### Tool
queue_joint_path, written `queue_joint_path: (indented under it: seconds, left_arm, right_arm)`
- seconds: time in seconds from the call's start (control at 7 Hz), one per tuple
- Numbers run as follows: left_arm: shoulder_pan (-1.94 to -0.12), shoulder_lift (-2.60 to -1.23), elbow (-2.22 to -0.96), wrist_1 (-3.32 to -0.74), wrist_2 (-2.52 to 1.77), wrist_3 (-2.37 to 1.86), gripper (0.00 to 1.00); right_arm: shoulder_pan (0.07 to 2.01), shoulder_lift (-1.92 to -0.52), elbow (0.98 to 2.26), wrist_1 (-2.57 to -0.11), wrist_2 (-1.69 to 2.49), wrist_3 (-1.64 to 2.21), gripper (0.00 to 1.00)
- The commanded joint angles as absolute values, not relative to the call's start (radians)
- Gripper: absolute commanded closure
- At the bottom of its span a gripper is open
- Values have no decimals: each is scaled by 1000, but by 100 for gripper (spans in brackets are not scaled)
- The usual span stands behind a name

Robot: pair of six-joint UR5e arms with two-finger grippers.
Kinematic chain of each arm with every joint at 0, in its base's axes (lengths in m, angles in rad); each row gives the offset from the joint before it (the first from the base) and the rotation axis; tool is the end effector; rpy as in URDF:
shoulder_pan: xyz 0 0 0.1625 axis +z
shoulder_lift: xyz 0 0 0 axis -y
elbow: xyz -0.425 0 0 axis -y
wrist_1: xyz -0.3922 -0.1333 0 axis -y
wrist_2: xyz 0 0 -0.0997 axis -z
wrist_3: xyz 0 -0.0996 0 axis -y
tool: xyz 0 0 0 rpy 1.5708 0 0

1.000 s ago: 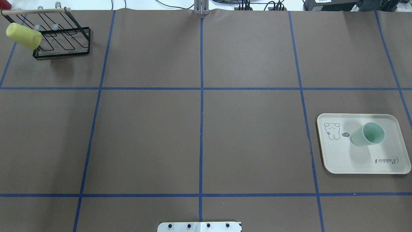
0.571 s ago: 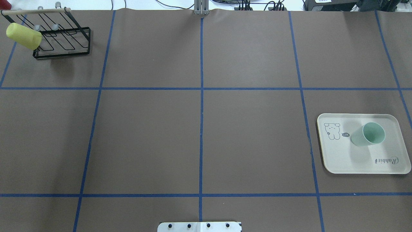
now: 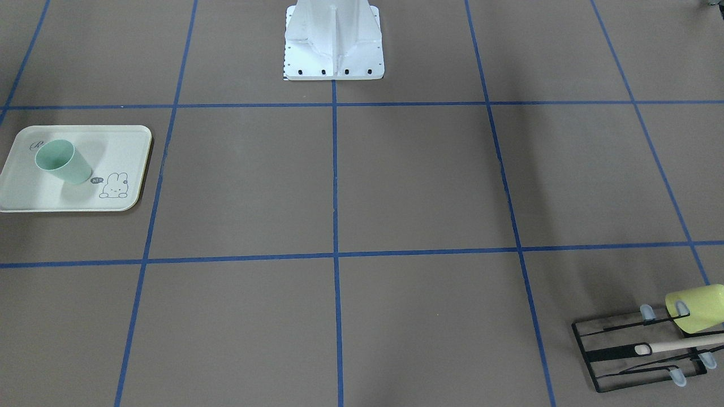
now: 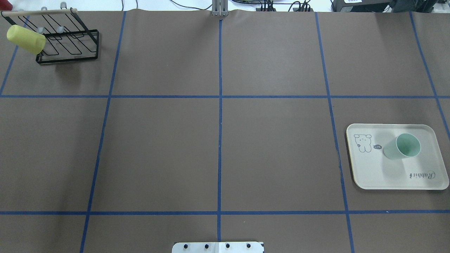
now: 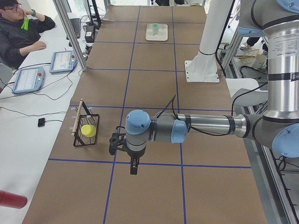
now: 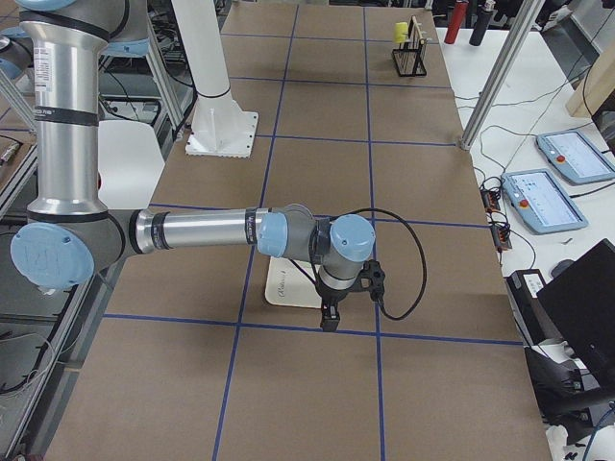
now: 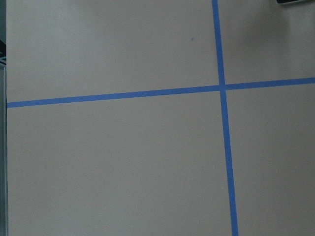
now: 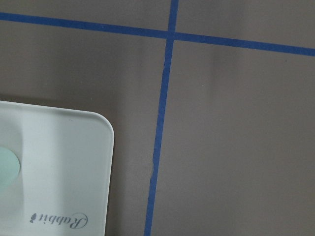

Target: Left arm grabs green cup and hands to right arm on tray

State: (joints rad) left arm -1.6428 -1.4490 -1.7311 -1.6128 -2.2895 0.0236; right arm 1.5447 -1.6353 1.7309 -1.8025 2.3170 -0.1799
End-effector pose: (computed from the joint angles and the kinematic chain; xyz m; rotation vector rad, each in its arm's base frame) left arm -0.0996 -0.4397 0.6360 0.1113 0.7138 -0.0173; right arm 0.0539 -0.4534 0.6352 -0.0722 -0.7534 -0.1453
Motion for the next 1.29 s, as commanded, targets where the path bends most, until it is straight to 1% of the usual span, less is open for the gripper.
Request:
queue_joint_path:
  seconds: [0.0, 0.71, 1.14]
  left_arm:
    - [-1626, -1450, -1736, -1620, -2292, 21, 0]
    - [-1618, -1447, -1744, -1612, -2367, 20, 0]
    - [-1618, -1447, -1744, -1611, -2365, 20, 0]
  right_arm:
    - [1545, -1631, 1733, -1801, 2321, -179, 1]
    - [1543, -1626, 1732, -1801, 2358, -179, 1]
    - [1537, -1599, 1732, -1801, 2352, -179, 1]
